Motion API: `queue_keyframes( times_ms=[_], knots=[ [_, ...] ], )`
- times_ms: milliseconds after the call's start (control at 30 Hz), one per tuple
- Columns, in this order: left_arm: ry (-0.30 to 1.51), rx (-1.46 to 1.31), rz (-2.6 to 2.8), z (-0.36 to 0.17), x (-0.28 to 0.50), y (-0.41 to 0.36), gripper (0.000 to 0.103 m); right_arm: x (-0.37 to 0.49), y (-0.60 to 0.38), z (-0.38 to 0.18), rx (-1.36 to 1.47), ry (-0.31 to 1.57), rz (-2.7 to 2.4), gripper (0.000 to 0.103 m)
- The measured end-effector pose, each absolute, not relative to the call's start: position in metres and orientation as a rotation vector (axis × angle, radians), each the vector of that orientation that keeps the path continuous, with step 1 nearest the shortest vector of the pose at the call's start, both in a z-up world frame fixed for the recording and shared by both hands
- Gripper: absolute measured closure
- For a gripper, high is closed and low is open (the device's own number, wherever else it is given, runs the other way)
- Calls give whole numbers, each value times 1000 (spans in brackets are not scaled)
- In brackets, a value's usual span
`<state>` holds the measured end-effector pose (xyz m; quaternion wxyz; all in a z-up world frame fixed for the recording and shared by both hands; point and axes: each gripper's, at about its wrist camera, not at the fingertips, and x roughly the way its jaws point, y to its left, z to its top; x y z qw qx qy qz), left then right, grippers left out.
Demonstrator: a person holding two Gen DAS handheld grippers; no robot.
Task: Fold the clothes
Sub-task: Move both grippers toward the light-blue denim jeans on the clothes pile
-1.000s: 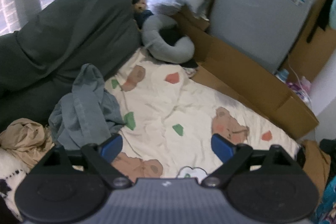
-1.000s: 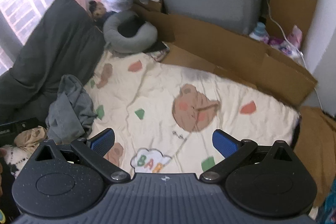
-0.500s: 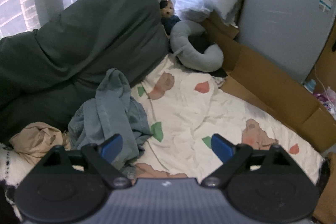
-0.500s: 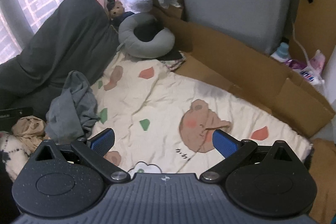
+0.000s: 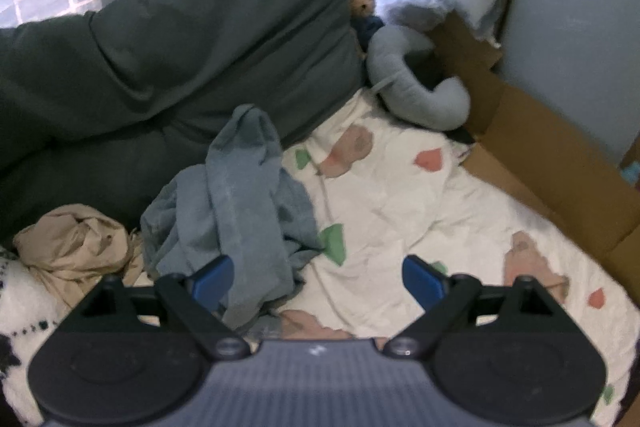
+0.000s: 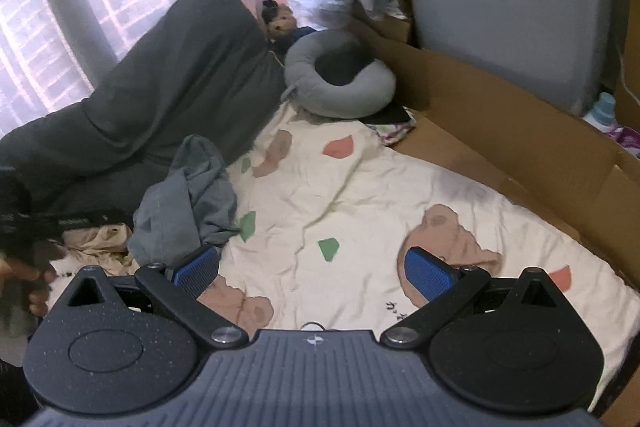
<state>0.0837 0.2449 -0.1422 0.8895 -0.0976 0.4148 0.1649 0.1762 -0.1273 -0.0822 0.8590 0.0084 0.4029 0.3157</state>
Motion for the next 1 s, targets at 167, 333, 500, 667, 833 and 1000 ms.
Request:
queue_keyframes(
  times_ms=[167, 333, 500, 667, 833, 1000],
  knots=[
    [868, -211, 379, -164, 82, 258, 10, 183, -122, -103, 18, 854, 692, 1],
    [879, -207, 402, -183, 82, 268, 11, 190, -112, -130, 15, 884, 697, 1],
    [891, -192, 434, -209, 83, 282, 11, 192, -104, -152, -7, 927, 742, 1],
    [910, -192, 458, -237, 83, 297, 11, 195, -111, -176, -1, 967, 733, 1],
    [957, -178, 489, -266, 83, 311, 14, 203, -128, -200, 41, 1005, 652, 1],
    [977, -179, 529, -286, 79, 328, 14, 206, -143, -223, -54, 1001, 551, 2]
  ],
)
